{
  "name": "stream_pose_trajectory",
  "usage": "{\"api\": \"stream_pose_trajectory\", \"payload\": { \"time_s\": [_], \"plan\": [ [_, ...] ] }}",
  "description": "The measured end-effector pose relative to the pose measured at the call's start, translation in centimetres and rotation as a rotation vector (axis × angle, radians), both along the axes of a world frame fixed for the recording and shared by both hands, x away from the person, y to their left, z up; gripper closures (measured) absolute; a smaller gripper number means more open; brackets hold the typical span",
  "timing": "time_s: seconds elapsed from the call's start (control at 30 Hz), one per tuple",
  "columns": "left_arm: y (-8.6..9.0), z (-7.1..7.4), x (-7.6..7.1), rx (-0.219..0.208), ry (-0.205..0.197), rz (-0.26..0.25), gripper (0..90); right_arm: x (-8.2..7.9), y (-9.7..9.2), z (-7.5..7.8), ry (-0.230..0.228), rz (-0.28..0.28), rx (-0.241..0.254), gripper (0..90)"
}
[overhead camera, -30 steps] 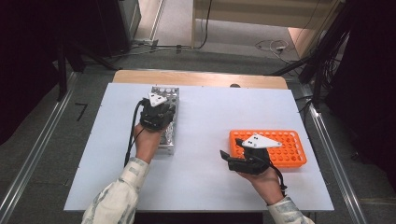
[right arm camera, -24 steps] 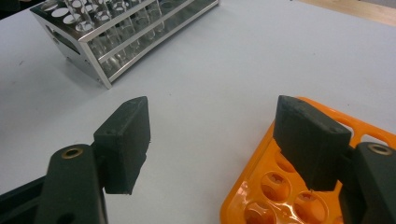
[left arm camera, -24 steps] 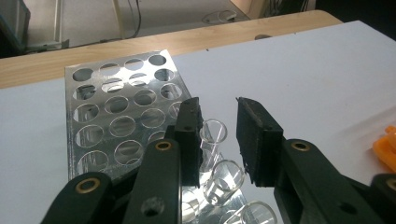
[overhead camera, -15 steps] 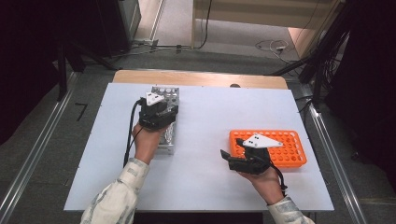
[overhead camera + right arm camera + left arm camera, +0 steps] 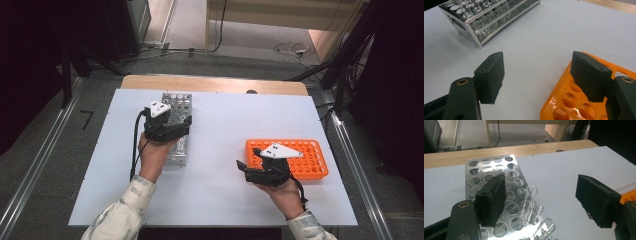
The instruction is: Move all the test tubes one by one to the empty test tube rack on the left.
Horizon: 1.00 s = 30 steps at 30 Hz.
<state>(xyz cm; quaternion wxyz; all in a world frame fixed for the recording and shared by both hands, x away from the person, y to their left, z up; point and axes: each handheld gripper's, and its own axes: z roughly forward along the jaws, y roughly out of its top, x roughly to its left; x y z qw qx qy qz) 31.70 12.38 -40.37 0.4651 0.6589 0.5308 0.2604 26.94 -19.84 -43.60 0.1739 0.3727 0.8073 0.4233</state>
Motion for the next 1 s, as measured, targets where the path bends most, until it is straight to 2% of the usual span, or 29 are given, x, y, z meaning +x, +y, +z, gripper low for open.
{"api": "stream_pose_trajectory", "payload": {
  "time_s": [0.43, 0.63, 0.87, 1.0],
  "plan": [
    [1.5, -0.5, -2.7, -0.033, -0.026, 0.011, 22.2, 0.1, -0.4, 0.1, -0.004, -0.016, 0.005, 25.8],
    [2.1, -0.7, -4.3, -0.018, -0.030, 0.008, 21.8, 0.3, -0.9, 0.2, -0.007, -0.035, 0.007, 25.7],
    [3.6, -1.0, -6.3, -0.026, -0.035, 0.035, 20.6, 0.4, -1.9, 0.3, -0.011, -0.062, 0.013, 25.2],
    [4.1, -1.5, -7.1, -0.012, -0.032, 0.047, 20.4, 0.4, -2.8, 0.5, -0.022, -0.081, 0.022, 25.1]
  ]
}}
